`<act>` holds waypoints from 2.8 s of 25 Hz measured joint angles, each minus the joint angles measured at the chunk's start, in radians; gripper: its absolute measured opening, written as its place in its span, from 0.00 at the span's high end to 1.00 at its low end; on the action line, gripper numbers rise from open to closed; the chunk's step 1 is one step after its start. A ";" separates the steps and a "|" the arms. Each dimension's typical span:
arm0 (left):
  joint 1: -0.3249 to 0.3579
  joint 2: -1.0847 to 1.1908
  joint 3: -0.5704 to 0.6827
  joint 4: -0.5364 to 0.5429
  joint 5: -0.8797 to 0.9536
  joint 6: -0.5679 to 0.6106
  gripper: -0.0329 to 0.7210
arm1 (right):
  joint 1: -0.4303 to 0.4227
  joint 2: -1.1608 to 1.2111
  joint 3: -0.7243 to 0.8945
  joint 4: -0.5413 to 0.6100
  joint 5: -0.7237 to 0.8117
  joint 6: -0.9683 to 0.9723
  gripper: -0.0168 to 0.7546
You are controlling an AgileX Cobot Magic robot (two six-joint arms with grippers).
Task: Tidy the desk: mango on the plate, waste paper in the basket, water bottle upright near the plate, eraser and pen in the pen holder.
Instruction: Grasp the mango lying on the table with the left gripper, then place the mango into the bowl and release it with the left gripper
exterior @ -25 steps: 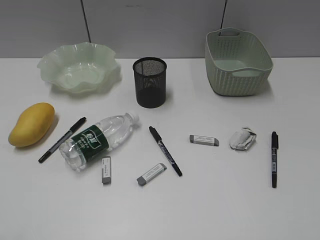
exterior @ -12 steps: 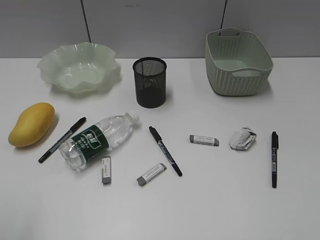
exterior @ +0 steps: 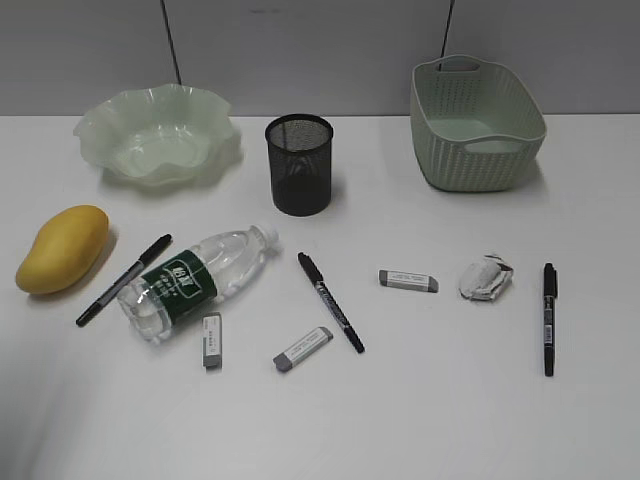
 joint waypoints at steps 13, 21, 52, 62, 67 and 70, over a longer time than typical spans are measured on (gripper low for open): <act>0.001 0.573 -0.273 0.024 -0.091 0.058 0.04 | 0.000 0.000 0.000 0.000 0.000 0.000 0.26; -0.023 0.813 -0.496 0.025 -0.027 0.096 0.04 | 0.000 0.000 0.000 0.000 0.000 0.000 0.26; -0.048 0.891 -0.786 0.009 0.164 0.094 0.20 | 0.000 0.000 0.000 0.000 0.000 0.000 0.26; -0.056 0.972 -1.015 -0.158 -0.059 0.093 0.20 | 0.000 0.000 0.000 0.000 0.000 0.000 0.26; -0.077 1.087 -1.021 -0.207 -0.235 0.093 0.20 | 0.000 0.000 0.000 0.000 0.000 0.000 0.26; -0.092 1.167 -1.033 -0.222 -0.307 0.093 0.20 | 0.000 0.000 0.000 0.000 0.000 0.000 0.26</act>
